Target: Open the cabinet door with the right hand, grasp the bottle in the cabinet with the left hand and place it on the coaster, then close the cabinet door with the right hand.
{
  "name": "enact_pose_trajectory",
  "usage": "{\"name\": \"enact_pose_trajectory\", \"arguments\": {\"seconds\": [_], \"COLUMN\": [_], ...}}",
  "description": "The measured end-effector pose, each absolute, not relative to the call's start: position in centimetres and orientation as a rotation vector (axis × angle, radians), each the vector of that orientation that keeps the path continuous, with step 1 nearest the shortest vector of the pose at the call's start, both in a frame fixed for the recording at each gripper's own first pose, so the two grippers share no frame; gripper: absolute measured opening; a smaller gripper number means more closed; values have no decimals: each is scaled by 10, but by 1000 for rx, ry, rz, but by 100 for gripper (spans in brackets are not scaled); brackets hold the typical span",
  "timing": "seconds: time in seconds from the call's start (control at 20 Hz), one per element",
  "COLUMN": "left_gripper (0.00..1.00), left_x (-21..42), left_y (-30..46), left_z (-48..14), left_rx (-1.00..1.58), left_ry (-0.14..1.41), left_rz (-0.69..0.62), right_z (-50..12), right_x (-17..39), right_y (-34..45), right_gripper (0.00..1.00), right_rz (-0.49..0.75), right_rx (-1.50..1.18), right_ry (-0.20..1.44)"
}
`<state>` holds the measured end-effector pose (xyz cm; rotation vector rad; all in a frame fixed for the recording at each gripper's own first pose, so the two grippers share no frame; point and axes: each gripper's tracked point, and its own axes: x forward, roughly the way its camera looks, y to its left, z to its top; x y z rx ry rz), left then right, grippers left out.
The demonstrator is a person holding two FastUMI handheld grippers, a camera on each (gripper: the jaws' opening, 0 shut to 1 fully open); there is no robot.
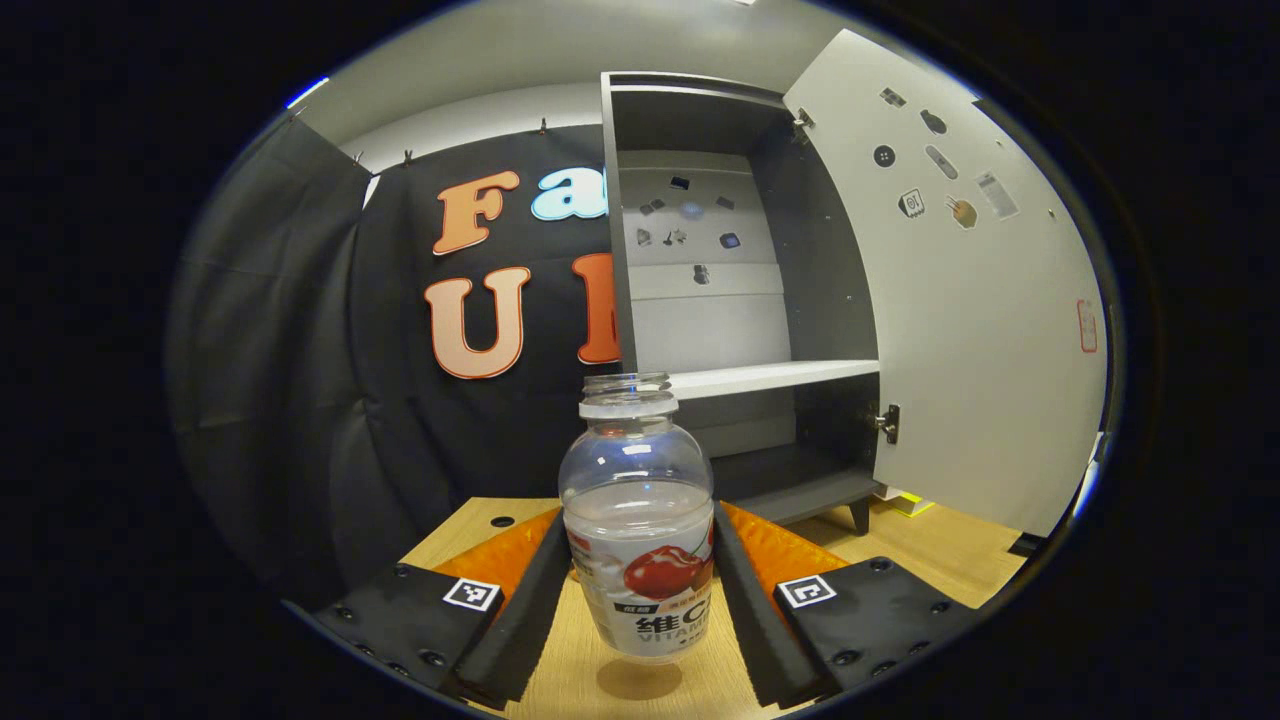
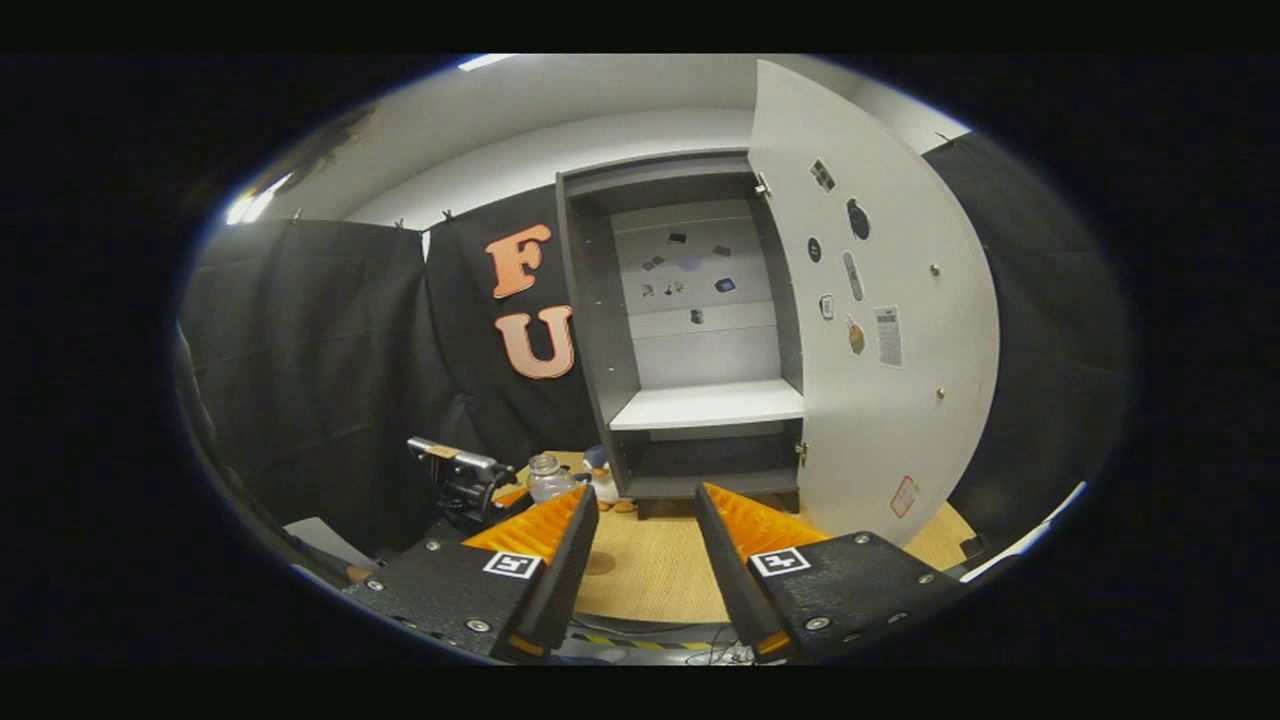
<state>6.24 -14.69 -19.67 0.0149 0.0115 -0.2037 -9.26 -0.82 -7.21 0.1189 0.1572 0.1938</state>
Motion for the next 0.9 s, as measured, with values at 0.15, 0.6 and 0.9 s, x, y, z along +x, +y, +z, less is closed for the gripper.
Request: {"name": "enact_pose_trajectory", "arguments": {"seconds": [0.15, 0.6, 0.9], "left_gripper": [87, 86, 86], "left_x": [58, 71, 81], "left_y": [-144, -135, -139], "left_z": [-228, -298, -333], "left_rx": [4, 2, 2], "left_ry": [35, 75, 119], "left_rz": [-210, -196, -194], "right_z": [-81, -94, -111], "right_x": [-94, -93, -82], "right_y": [-5, 11, 13], "right_gripper": [58, 62, 62], "right_rz": [193, 200, 186], "right_rx": [109, 87, 83], "right_ry": [188, 272, 330]}}
